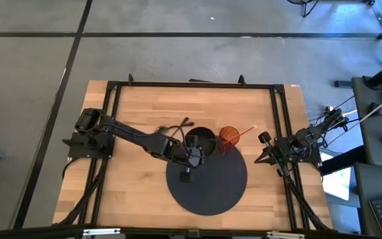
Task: Pick & Place Utensil
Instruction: Adjust the black bowl on the black mat
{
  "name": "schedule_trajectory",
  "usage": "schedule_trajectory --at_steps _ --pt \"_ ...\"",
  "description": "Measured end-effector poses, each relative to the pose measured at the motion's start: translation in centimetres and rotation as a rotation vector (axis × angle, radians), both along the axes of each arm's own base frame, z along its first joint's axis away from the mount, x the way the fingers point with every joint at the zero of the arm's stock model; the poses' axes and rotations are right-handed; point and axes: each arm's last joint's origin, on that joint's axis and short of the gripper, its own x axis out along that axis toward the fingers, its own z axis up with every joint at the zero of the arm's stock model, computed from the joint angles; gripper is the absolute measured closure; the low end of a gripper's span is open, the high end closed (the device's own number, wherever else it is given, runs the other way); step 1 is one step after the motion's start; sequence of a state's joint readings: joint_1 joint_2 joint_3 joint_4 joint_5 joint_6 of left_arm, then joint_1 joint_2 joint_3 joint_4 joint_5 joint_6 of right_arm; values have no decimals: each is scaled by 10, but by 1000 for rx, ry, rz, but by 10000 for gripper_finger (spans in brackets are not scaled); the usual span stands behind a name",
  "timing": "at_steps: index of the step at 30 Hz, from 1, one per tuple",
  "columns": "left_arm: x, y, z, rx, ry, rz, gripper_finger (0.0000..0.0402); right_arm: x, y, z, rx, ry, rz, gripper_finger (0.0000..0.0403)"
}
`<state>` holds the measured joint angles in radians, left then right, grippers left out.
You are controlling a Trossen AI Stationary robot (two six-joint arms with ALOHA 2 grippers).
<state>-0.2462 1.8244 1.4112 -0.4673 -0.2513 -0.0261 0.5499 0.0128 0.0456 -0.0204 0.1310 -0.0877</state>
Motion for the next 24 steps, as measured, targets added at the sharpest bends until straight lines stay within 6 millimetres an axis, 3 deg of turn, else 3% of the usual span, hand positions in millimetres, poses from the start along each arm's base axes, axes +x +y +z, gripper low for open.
schedule_trajectory --at_steps 4,9,20,24 --pt "1 -3 16 2 5 -5 396 0 0 0 -9 -4 1 389" --pt "0 -3 17 -4 11 -8 396 0 0 0 -10 -3 0 389" --pt "7 -7 -8 -49 100 -18 397 0 0 0 -3 1 1 389" --pt "15 -26 -29 -107 165 -96 397 0 0 0 -11 -3 -4 389"
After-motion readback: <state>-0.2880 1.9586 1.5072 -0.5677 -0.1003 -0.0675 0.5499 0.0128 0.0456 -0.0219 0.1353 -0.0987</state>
